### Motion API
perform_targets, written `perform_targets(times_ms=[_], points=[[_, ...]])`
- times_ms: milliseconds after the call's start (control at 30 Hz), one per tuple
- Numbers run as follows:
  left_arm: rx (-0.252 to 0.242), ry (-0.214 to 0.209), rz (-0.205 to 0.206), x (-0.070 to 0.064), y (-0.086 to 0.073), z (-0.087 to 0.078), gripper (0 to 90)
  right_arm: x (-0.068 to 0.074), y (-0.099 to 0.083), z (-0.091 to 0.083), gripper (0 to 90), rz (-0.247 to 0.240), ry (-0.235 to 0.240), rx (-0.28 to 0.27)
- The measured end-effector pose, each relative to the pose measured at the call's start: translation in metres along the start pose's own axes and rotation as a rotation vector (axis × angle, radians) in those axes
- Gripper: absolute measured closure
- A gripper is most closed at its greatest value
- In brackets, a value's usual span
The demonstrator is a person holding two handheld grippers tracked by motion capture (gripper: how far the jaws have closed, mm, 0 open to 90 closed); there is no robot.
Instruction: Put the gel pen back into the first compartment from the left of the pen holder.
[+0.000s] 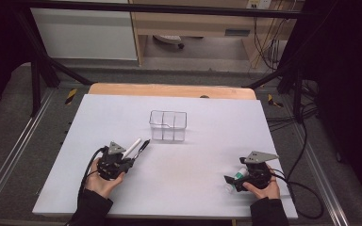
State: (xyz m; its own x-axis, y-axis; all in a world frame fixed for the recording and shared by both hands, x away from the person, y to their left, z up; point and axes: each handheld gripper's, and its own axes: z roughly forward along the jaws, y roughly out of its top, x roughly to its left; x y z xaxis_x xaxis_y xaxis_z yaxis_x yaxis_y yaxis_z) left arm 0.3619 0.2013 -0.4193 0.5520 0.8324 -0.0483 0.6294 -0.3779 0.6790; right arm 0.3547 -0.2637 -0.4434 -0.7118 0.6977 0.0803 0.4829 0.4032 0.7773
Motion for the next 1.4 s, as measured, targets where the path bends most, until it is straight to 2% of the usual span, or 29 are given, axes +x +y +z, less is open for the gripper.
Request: perform_targets(times_ms=[400,733,967,1233,1400], points=[[-0.009,-0.071,0.064,-0.013,0.003,0.000,79.5,0.015,0.012,0.006,0.5,-0.052,0.010,0.004],[-0.011,-0.102,0.077,-0.021,0.004,0.002,79.5,0.030,0.022,0.016,0.5,-0.107,0.008,0.018],[0.002,-0.112,0.112,-0.029,0.005,0.006,79.5,0.040,0.028,0.023,0.5,-0.150,0.006,0.028],[0.016,-0.155,0.148,-0.040,0.008,0.010,79.5,0.053,0.037,0.033,0.8,-0.204,0.009,0.050],[0.019,-0.167,0.175,-0.044,0.011,0.011,79.5,0.062,0.044,0.040,0.9,-0.247,0.007,0.066]])
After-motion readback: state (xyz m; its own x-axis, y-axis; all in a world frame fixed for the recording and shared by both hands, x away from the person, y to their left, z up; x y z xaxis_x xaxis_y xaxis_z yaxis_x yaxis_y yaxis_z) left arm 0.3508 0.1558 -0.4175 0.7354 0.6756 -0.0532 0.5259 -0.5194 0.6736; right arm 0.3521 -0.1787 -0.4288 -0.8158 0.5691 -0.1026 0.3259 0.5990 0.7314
